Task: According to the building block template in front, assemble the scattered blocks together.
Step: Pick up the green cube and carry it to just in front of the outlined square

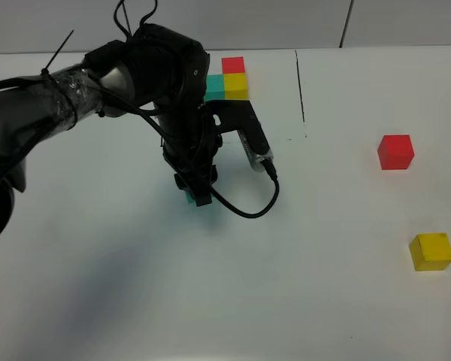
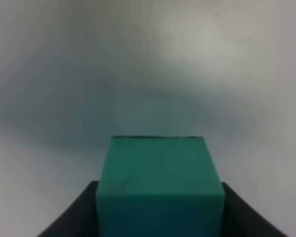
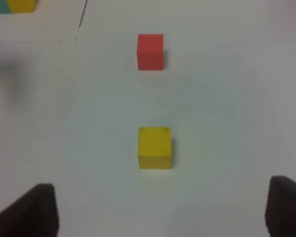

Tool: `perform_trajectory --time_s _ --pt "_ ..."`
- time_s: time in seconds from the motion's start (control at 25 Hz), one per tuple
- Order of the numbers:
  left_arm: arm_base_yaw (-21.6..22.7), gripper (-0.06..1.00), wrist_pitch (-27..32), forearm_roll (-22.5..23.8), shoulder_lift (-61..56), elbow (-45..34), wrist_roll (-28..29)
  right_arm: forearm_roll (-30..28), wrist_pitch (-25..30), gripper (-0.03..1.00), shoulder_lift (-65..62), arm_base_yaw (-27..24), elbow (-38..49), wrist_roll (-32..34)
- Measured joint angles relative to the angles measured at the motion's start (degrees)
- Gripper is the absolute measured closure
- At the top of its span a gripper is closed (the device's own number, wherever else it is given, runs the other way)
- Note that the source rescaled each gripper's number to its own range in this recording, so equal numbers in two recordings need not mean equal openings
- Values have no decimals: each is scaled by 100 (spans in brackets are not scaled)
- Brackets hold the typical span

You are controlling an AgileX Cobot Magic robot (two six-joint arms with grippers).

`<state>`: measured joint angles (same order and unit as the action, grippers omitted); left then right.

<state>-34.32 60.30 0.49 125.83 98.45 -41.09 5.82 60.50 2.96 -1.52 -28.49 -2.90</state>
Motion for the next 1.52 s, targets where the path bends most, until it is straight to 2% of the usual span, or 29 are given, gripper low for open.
perform_trajectory --time_s 0.2,0.4,0.68,1.08,1.52 --pt "-192 94 305 -49 323 489 -165 0 0 24 0 0 0 11" --pt "-319 94 368 -49 504 517 -516 0 0 24 0 0 0 11" --pt "-332 94 363 -49 643 536 -661 0 0 24 0 0 0 11" --pt "-635 94 385 125 844 1000 -456 0 0 24 0 0 0 21" --pt "-661 94 317 239 866 1044 -271 0 0 24 0 0 0 21"
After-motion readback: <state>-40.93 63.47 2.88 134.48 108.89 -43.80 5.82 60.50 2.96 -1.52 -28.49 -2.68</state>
